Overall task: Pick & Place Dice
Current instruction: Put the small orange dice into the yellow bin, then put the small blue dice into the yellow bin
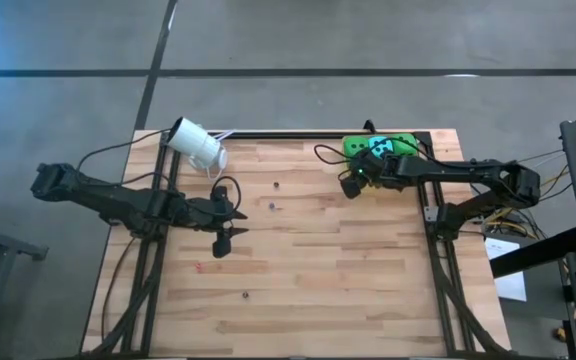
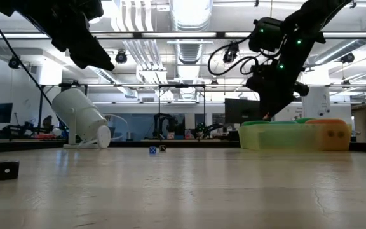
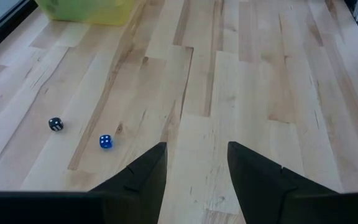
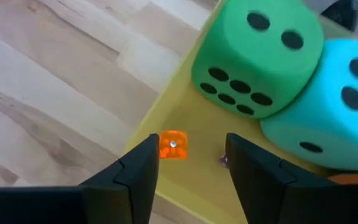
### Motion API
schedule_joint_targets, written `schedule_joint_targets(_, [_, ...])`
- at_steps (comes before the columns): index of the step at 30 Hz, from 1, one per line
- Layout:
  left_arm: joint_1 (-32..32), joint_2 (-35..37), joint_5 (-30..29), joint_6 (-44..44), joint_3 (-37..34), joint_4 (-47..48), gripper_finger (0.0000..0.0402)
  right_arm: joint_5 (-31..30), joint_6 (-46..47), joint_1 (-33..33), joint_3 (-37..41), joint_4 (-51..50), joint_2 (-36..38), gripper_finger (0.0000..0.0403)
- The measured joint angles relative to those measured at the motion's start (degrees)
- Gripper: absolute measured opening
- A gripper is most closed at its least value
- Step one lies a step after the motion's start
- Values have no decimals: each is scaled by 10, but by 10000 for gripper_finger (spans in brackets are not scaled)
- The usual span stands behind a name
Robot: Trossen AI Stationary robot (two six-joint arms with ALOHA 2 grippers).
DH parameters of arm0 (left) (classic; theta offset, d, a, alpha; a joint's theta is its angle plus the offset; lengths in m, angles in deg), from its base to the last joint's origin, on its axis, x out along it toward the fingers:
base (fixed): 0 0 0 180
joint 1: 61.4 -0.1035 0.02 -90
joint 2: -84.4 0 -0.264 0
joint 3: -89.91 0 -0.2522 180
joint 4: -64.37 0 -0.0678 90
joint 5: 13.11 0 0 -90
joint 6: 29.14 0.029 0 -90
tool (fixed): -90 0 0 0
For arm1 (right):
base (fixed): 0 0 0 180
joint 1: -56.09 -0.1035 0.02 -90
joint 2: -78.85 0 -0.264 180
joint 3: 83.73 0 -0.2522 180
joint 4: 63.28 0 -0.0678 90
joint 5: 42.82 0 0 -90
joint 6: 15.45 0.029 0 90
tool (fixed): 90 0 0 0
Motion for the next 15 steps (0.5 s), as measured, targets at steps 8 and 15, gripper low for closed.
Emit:
schedule_joint_targets(8, [0,0,0,0,0,0,175,29,21,15,10,1,-16,182])
schedule_joint_targets(15, [0,0,0,0,0,0,175,29,12,26,10,0,-26,182])
